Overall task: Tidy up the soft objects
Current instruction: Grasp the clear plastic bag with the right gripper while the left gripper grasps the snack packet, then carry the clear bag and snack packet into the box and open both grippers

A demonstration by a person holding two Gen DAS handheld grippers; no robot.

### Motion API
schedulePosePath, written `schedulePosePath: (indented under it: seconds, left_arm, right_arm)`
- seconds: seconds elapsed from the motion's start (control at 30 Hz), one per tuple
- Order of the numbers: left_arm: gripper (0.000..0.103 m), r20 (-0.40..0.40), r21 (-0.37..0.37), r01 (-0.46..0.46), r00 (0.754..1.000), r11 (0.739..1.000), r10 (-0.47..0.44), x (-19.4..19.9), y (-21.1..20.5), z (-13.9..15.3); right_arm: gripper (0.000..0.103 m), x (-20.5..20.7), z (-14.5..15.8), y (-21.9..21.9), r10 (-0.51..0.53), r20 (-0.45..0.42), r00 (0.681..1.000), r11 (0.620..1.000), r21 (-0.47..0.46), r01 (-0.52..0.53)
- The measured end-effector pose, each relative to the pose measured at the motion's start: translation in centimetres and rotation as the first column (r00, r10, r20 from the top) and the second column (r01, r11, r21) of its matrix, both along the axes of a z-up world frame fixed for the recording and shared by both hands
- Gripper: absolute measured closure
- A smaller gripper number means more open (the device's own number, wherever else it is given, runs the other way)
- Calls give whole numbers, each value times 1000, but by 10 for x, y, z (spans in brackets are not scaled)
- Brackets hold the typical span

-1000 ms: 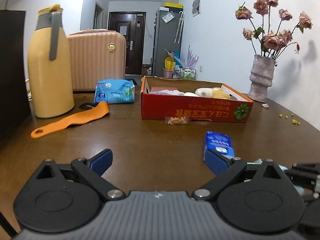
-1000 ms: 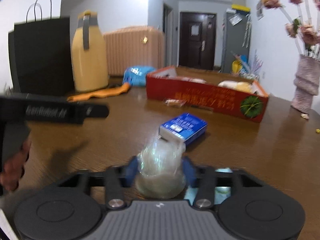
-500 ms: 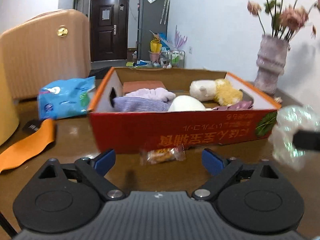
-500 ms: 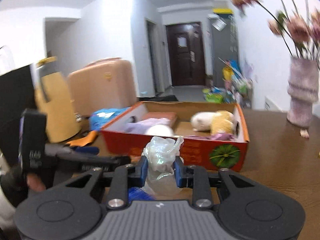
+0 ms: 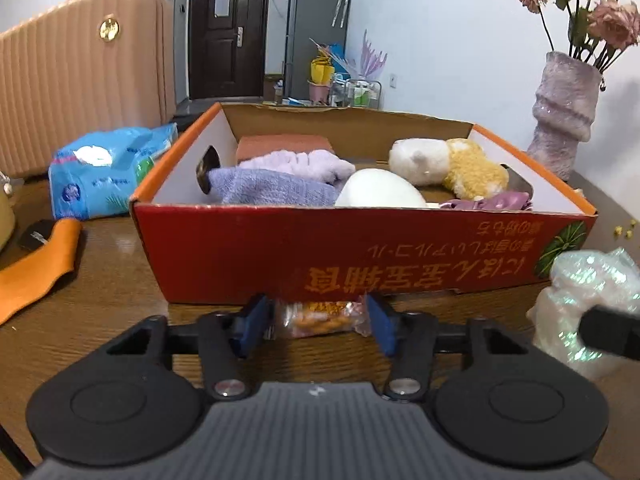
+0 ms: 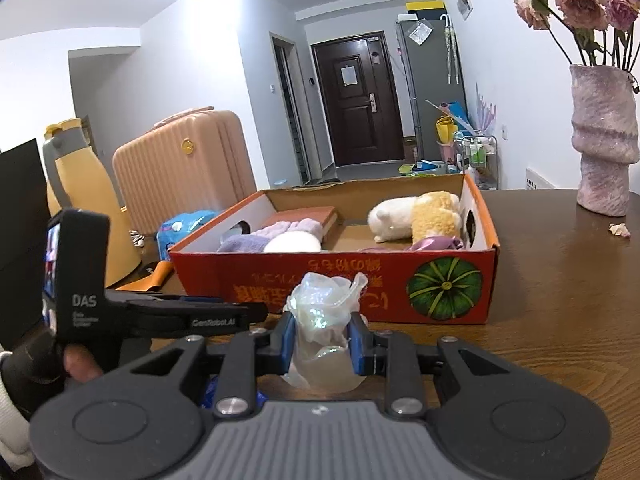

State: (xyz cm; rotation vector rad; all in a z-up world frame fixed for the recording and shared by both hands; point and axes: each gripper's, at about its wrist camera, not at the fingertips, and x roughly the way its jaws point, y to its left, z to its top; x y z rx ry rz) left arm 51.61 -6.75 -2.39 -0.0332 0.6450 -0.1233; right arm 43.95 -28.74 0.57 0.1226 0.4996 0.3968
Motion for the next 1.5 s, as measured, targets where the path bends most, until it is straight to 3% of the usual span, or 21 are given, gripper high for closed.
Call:
schedulePosePath:
  seconds: [0.17,0.3,0.53,0.67,0.93,1.1,1.3,1.4,1.5]
  left_arm:
    - [59,6,2,10,1000,1000,-10,-14,1,0]
    - [60,42,16,5,999,1000,-6,-47,4,8]
    - [59,177,-44,7,984,999,1,-156,27,59]
    - [59,215,-85,22,977,996,-3,-218,30,75]
    - [59,264,-86,57,964,995,-32,-276,23,90]
    - [59,285,-95,67,958,993,-38,-284,21,96]
    - [59,293,-92,82,955,992,-52,-267,20,99]
    - [59,309,-95,117,948,988,-83,-238,20,105]
    - [59,324,-93,147,940,985,-110,-190,22,115]
  right_arm:
    - [76,-2,-4,3,-3,-4,1000,1000,5,3]
    - [76,-14,4,4,-27,29,999,999,-20,27]
    - [76,-97,45,3,-37,141,989,999,-23,41]
    - [76,-146,56,4,-19,149,989,1000,23,16]
    - [76,-198,57,14,1,144,990,1000,8,-2]
    - [76,-205,61,13,-5,151,989,1000,11,3]
    - [76,-190,59,13,0,143,990,1000,6,-1]
    - [76,-166,64,13,17,157,988,1000,-14,-15]
    - [76,-123,76,5,59,155,986,997,38,-66]
